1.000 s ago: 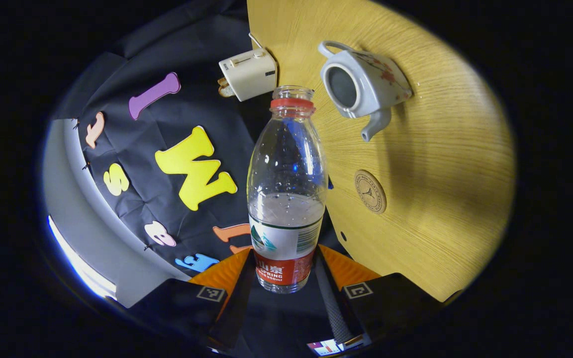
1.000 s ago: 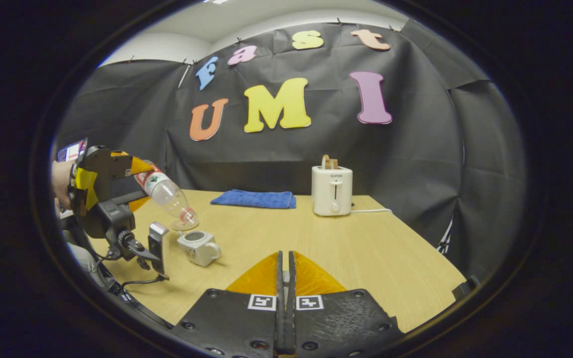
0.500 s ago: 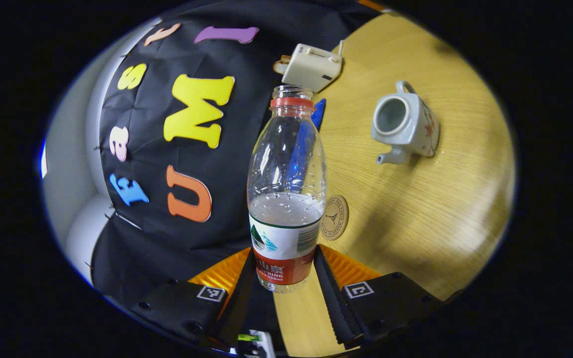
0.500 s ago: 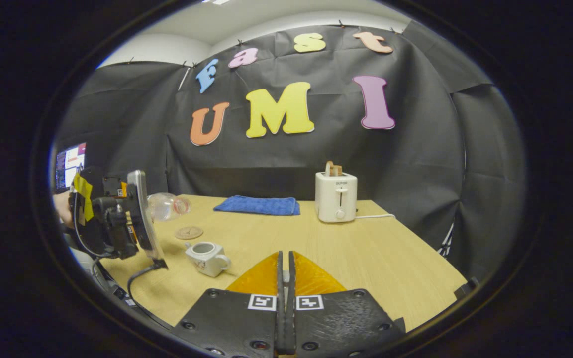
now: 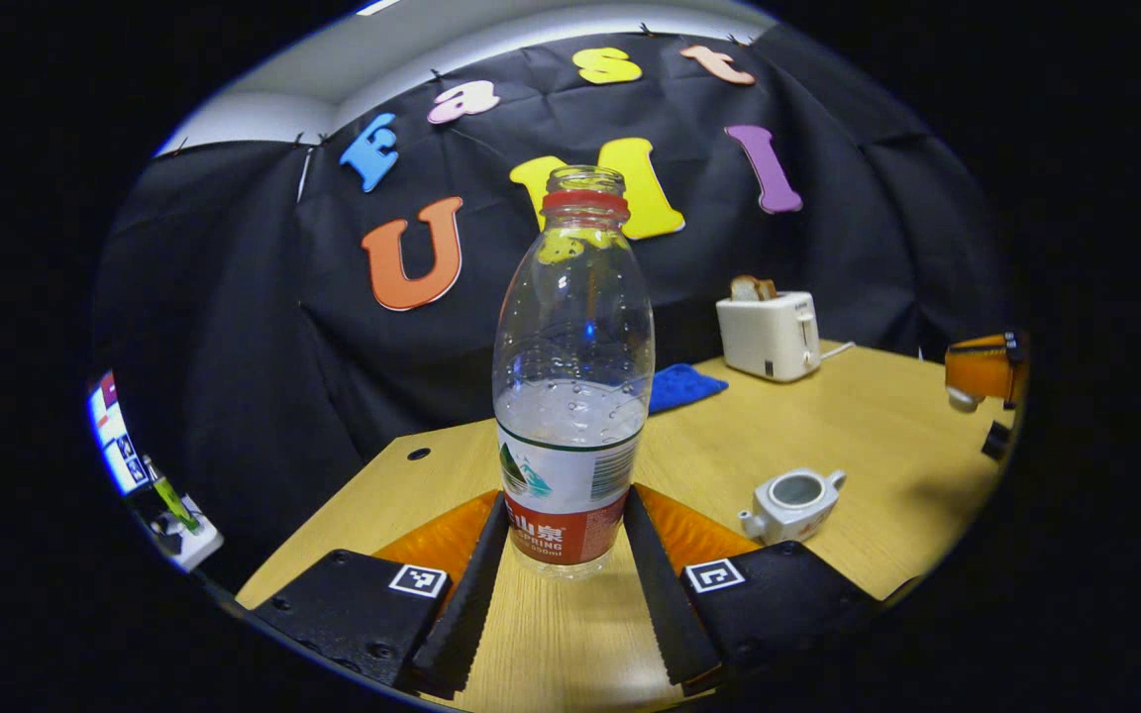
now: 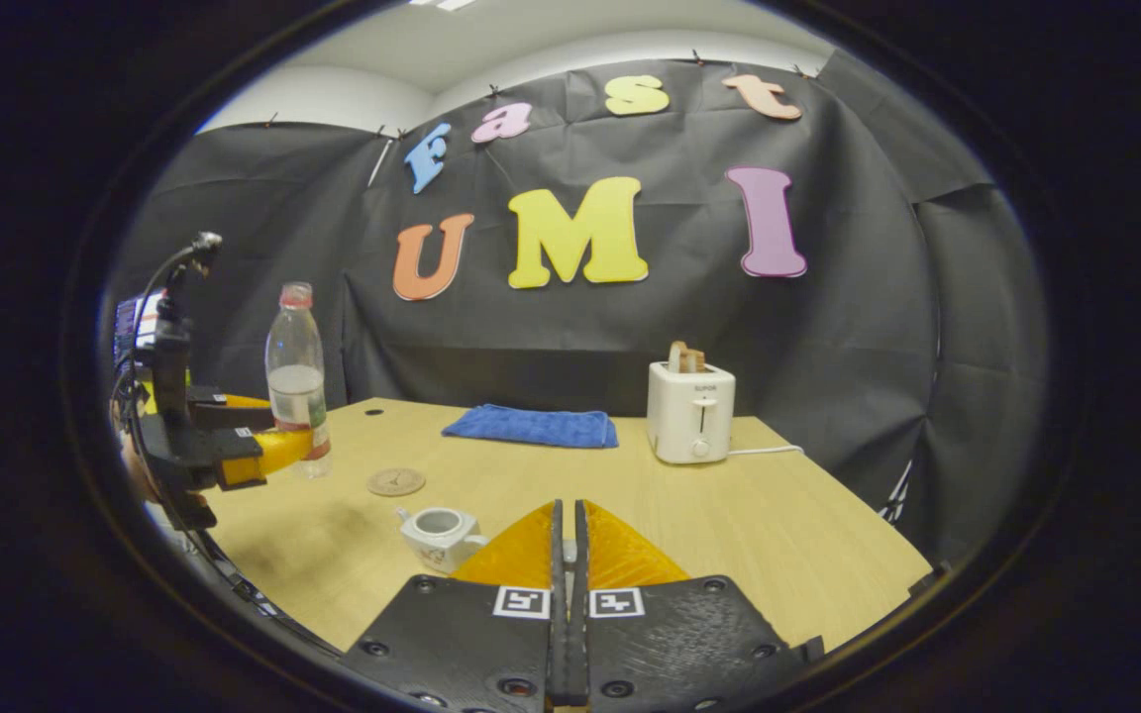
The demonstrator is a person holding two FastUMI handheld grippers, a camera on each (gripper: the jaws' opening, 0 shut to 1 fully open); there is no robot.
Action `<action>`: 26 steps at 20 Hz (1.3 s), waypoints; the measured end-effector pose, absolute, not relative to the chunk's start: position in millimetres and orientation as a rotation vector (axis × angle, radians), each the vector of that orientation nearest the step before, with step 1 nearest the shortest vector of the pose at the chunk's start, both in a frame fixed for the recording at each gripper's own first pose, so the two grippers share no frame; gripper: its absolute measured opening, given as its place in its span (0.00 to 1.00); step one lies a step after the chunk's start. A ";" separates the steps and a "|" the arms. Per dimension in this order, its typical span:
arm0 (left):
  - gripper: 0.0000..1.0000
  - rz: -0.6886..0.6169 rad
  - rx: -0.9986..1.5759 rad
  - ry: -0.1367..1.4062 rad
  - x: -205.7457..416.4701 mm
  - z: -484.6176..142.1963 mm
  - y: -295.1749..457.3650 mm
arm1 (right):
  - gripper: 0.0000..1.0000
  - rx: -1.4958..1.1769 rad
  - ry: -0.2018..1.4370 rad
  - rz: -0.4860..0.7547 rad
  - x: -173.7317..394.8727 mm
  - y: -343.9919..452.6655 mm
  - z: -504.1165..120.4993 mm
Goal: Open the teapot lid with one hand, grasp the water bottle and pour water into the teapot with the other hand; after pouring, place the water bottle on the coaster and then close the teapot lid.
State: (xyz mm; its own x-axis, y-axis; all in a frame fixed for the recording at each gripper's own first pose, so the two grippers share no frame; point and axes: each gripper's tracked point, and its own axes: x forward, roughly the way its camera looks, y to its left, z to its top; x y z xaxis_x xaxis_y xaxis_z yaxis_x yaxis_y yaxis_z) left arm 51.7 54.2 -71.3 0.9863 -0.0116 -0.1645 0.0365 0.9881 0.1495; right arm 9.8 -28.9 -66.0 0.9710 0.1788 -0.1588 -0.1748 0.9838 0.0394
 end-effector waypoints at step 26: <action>0.75 -0.115 -0.056 0.298 185.6 -162.4 65.2 | 0.00 0.021 0.246 0.140 29.9 -41.6 -99.9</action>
State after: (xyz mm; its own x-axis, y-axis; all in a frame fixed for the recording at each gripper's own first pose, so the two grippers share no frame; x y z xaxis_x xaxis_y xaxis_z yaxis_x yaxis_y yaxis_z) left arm 185.6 65.2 -162.4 0.9495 -0.1216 -0.2892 0.1051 0.9919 -0.0718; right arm 29.9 -41.6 -99.9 0.9602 0.1408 -0.2413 -0.1357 0.9900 0.0375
